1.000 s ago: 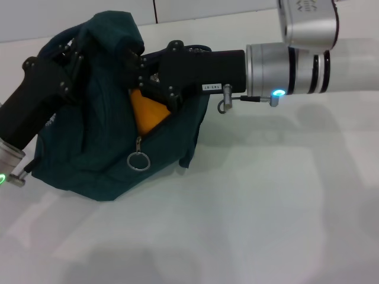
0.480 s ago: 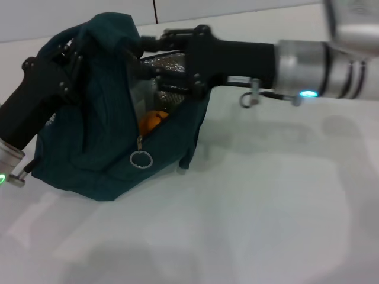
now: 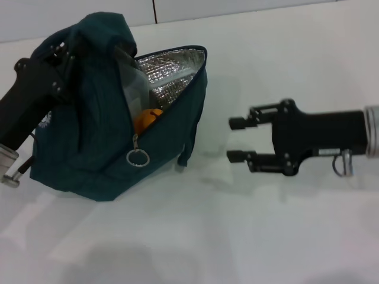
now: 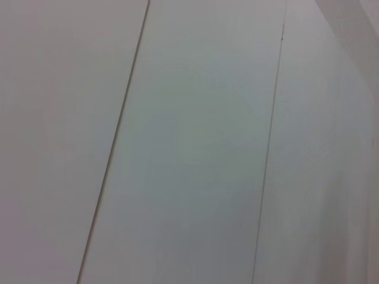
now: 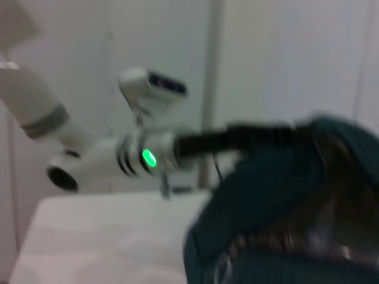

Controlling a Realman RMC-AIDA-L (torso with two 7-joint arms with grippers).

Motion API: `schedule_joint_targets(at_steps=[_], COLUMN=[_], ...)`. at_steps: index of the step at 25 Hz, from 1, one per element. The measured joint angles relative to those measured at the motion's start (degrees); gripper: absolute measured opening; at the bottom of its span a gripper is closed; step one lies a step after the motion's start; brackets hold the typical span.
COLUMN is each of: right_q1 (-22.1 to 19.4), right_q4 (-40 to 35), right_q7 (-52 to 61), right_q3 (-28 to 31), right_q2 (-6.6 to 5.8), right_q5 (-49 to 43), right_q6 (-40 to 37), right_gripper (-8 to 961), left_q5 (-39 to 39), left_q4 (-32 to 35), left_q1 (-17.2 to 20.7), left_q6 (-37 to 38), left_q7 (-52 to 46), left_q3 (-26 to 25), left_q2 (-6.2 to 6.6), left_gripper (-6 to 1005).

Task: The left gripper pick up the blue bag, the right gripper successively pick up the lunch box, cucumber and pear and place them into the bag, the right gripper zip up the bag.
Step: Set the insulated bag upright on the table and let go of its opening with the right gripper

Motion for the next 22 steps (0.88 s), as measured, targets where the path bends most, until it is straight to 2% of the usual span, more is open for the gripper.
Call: schedule_joint_targets(at_steps=[1, 2, 4, 12, 16, 22], right_q1=[0.0, 0.2, 1.37, 9.96, 11.43, 13.85], right_q4=[0.0, 2.83, 5.72, 16.34, 16.79, 18.41], right_q7=[0.0, 0.12, -0.04, -0.12, -0.53, -0.98], right_q3=[0.0, 1.48, 0.87, -7.7, -9.61, -11.0], right_q2=[0.0, 1.44, 1.92, 2.5, 2.9, 3.12], right_q5=[0.0, -3.17, -3.89, -1.09, -0.22, 3.08], right_q6=[0.0, 1.39, 3.83, 14.46, 16.11, 18.68], right_gripper=[510, 510, 510, 511, 511, 449], left_q5=[-0.01, -0.01, -0.02, -0.02, -0.07, -0.33], left_q4=[0.0, 0.0, -0.01, 0.03, 0.0, 0.0], left_q1=[-0.13, -0.13, -0.67, -1.25, -1.15, -0.87], left_q6=[-0.02, -0.02, -0.16, -0.2, -0.2, -0.2], left_q7=[0.0, 0.0, -0.01, -0.01, 0.0, 0.0], left_q3=[0.0, 0.0, 0.0, 0.0, 0.0, 0.0], left_q2=[0.0, 0.0, 0.01, 0.0, 0.01, 0.01], left_gripper=[54, 54, 54, 54, 54, 54])
